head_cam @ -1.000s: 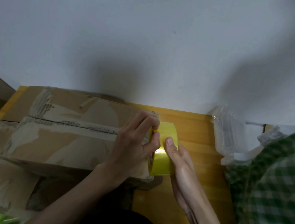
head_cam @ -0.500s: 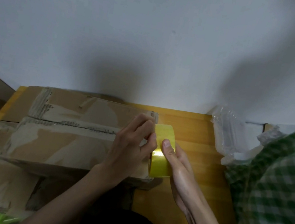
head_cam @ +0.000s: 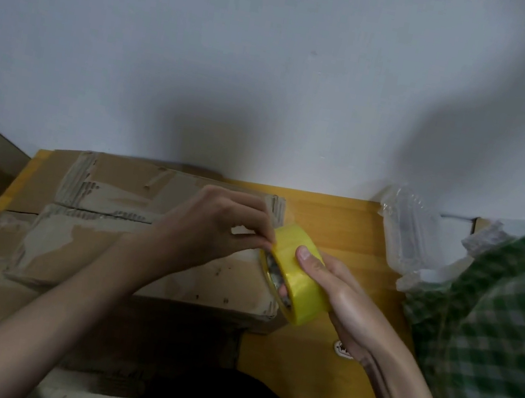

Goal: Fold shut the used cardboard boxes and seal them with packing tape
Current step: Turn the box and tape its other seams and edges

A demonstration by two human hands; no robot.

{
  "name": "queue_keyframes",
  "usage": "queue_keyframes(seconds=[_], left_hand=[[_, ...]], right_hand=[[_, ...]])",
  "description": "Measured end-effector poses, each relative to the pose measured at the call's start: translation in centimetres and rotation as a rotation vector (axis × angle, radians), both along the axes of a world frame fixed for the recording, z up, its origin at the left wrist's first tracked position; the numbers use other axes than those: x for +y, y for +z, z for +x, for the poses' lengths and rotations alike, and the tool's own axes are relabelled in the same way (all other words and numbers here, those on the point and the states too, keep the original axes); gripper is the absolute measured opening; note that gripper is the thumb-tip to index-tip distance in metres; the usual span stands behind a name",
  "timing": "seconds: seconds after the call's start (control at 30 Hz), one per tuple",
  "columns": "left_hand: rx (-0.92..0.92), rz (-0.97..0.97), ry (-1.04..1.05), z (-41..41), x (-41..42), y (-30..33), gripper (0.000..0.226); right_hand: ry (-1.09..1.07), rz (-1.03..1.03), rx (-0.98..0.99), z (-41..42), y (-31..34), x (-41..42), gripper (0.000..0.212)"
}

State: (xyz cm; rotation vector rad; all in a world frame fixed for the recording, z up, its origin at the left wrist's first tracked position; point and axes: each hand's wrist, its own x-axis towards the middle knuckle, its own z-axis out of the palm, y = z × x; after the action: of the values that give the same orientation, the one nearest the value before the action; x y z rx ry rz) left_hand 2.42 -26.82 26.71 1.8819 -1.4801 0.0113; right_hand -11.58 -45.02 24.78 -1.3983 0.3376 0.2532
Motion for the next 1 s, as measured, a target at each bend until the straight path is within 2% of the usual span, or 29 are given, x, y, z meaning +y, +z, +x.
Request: queue_keyframes(seconds=[0.17,0.33,0.47,0.6,1.0], left_hand=[[-0.185,0.136,-0.083,0.0,0.0,1.1,0.016],[-0.25,0.238,-0.141,-0.1,-0.2,2.1,0.008],[-0.217,0.321,-0.158,-0.1,-0.4,2.2,0.01],[-0.128,0.325,-0.165,0.1,-0.7,2.4,0.014],[0.03,0.445,-0.215,0.2,-0.9,2.6,0.024]], right_hand=[[0.044,-0.02,0.022,0.0,0.4,-0.4,0.051],[0.063,-0.03,0.046,-0.1,0.7,-0.6,0.059],[0.089,-0.04,0.053,0.0,1.0,-0.6,0.055],[0.074,0.029,0.052,0.0,1.3,-0.6,0.039],[0.144,-0.012,0.096,0.2,1.2,-1.1,0.054]])
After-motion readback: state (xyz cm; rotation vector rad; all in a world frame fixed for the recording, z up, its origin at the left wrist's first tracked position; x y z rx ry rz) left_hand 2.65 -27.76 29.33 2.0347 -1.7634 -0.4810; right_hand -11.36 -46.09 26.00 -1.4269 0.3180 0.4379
